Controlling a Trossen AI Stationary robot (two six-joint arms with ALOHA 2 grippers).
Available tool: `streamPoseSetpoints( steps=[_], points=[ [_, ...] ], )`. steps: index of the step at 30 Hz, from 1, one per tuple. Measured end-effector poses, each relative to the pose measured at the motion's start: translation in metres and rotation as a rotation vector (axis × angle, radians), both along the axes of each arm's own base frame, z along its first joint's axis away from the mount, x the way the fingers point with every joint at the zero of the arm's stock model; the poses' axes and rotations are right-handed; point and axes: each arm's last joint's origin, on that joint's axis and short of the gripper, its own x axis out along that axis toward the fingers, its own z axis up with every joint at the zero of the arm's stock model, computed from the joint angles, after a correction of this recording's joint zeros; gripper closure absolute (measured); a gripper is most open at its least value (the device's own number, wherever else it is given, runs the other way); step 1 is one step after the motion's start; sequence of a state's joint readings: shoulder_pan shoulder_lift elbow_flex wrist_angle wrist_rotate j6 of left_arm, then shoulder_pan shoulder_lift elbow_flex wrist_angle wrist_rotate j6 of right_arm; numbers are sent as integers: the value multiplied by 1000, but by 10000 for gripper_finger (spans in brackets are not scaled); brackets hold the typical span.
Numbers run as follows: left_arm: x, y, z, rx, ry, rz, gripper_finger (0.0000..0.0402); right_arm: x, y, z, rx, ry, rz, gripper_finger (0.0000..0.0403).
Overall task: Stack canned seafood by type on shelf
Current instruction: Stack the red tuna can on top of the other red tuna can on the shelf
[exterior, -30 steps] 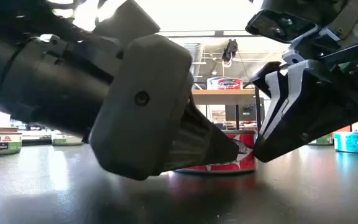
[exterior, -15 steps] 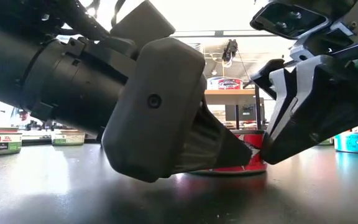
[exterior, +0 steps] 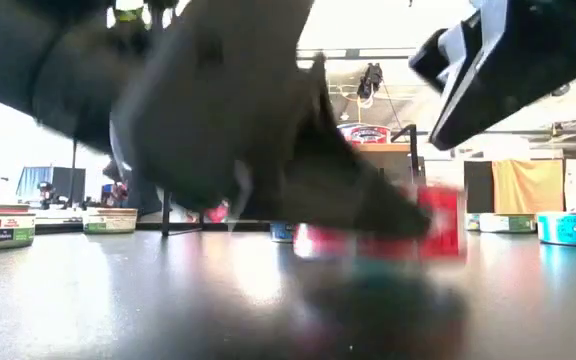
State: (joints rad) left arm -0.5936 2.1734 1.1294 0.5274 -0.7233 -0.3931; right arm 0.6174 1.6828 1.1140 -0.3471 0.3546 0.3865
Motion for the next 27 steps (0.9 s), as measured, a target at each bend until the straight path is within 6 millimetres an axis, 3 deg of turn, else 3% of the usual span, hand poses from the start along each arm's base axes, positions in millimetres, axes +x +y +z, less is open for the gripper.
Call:
streamPoseSetpoints(
  steps=[5,13,16,20,27],
  points=[
    [12,28,49,52,-27,-19,30,-28,-7,42,-28,21,21,390],
    [46,122,99,173,-76,106,29,-53,-38,98,-187,-192,-31,390],
    [59,156,112,177,-99,132,29,-58,-48,111,-272,-251,-21,390],
    [70,186,128,211,-131,189,28,-60,-62,124,-360,-303,-42,390],
    [77,214,149,303,-134,212,27,-45,-102,135,-363,-339,-206,390]
  ],
)
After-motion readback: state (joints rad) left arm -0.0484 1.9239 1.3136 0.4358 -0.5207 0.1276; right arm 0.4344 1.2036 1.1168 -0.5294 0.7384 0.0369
